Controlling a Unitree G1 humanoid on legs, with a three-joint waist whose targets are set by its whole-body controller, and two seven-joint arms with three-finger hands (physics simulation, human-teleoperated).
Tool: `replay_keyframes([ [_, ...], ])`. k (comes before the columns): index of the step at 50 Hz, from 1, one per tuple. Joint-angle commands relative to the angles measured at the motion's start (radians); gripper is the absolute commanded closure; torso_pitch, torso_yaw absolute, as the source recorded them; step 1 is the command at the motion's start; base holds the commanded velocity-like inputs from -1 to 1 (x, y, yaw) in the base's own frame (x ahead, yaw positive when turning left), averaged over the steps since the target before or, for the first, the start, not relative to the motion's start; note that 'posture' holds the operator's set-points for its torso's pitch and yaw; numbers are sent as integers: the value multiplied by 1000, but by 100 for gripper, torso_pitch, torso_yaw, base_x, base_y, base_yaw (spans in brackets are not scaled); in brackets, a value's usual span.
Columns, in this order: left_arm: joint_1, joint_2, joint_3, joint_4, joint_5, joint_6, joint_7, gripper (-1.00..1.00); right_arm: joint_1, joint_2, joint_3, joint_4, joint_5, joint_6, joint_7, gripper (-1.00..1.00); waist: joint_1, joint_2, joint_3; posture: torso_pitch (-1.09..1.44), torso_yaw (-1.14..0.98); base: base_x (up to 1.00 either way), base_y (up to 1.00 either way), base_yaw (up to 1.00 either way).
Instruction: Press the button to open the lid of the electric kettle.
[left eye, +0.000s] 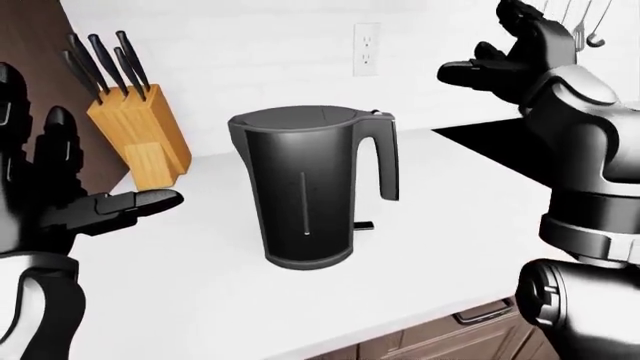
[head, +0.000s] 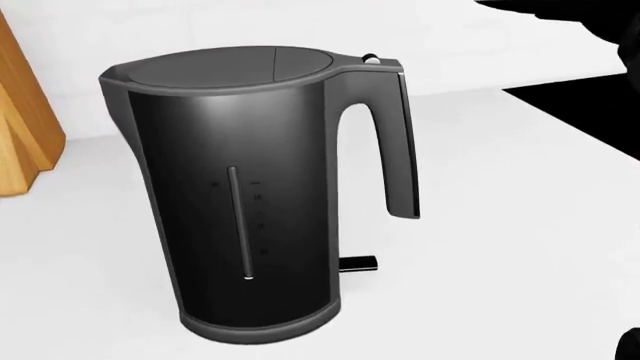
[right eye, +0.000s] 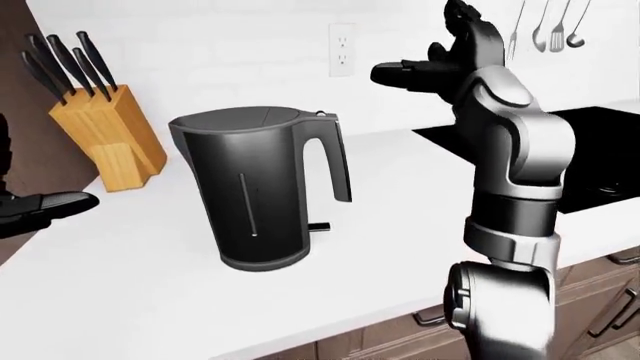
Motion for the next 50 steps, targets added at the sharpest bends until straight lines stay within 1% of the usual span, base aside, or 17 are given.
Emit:
replay_keyframes([
  [1,-21,13,7,-15,1,-23,-1,-100,-49,-4,0,3,8,-15,2,-100,1,0,-4,-41,0,0,0,0],
  [7,-23,14,9,-13,0,-21,-1,-100,-115,6,34,97,-19,4,27,-100,1,0,-3,-41,0,0,0,0],
  [10,-23,13,6,-13,0,-23,0,-100,-170,2,69,183,-80,-12,72,-100,1,2,-3,-41,0,0,0,0],
  [13,-25,15,8,-12,-2,-21,0,-100,-209,9,78,250,-137,-33,108,-100,2,5,-2,-41,0,0,0,0],
  [15,-25,16,8,-12,-3,-21,1,-100,-237,13,70,292,-158,-37,123,-100,3,6,-2,-41,0,0,0,0],
  [16,-26,16,8,-13,-4,-19,2,-100,-273,11,63,343,-164,-42,127,-100,3,7,-2,-41,0,0,0,0],
  [20,-29,18,6,-15,-6,-17,5,-100,-317,15,71,438,-198,-84,144,-100,4,9,-2,-41,0,0,0,0],
  [28,-31,21,10,-18,-15,-10,10,-100,-401,45,79,597,-240,-140,151,-100,4,16,-3,-41,0,0,0,0],
  [36,-26,20,11,-18,-18,-14,10,-100,-423,59,86,690,-260,-148,163,-100,5,17,-5,-41,0,0,0,0],
  [39,-24,20,11,-17,-17,-16,9,-100,-450,62,95,726,-278,-152,172,-100,5,18,-5,-41,0,0,0,0],
  [44,-23,21,13,-15,-17,-17,8,-100,-440,73,105,729,-306,-154,194,-100,6,20,-3,-41,0,0,0,0],
  [50,-23,21,13,-13,-15,-19,8,-100,-433,85,103,712,-326,-142,201,-100,6,20,-4,-41,0,0,0,0],
])
